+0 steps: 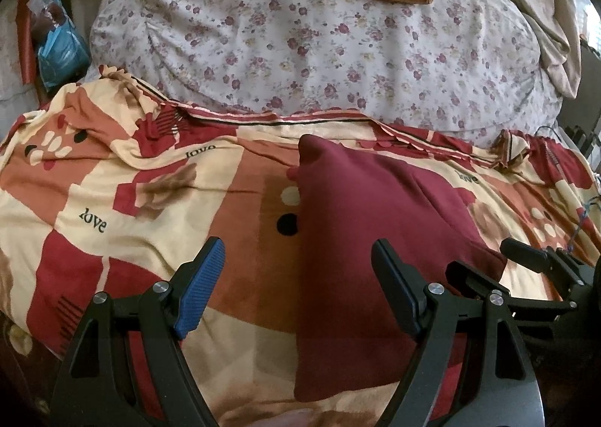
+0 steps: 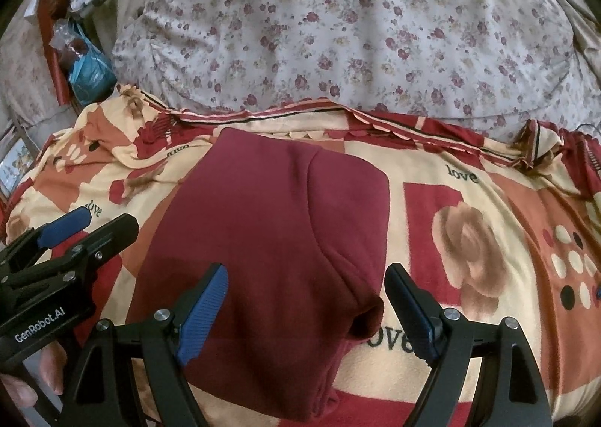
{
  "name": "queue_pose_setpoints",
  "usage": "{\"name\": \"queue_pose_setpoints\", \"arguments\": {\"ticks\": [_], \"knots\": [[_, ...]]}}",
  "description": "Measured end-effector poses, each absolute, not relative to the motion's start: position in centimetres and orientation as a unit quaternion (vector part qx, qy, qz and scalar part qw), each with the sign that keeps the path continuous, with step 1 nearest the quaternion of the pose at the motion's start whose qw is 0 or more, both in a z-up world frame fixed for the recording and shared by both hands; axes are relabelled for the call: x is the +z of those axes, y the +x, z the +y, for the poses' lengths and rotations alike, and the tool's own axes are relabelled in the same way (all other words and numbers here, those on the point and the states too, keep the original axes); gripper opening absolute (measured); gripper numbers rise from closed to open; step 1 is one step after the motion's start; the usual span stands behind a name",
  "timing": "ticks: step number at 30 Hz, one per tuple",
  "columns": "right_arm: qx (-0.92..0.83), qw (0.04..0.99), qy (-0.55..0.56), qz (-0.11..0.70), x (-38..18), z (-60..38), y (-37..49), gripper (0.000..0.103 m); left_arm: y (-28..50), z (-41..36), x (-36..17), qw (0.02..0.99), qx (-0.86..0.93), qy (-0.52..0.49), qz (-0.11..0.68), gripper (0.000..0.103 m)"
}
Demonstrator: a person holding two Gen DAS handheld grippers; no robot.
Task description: Fold small clothes
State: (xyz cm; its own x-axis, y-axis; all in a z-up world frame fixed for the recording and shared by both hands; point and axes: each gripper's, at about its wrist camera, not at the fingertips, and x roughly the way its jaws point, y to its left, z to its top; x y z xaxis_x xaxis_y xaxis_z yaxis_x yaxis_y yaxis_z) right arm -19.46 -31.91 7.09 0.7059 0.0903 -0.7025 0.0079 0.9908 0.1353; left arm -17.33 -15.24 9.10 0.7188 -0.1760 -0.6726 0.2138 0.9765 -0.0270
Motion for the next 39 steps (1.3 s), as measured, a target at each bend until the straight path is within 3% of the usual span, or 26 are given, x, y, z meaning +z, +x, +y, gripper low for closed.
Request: {"name": "queue_pose_setpoints", "arguments": {"ticks": [39], "knots": [[0.019,0.910,0.074,0.407,6.0,-32.4,-17.0,0.084,-13.9,-15.8,7.8,0.921,-0.108,0.030,0.374,0.081]]}}
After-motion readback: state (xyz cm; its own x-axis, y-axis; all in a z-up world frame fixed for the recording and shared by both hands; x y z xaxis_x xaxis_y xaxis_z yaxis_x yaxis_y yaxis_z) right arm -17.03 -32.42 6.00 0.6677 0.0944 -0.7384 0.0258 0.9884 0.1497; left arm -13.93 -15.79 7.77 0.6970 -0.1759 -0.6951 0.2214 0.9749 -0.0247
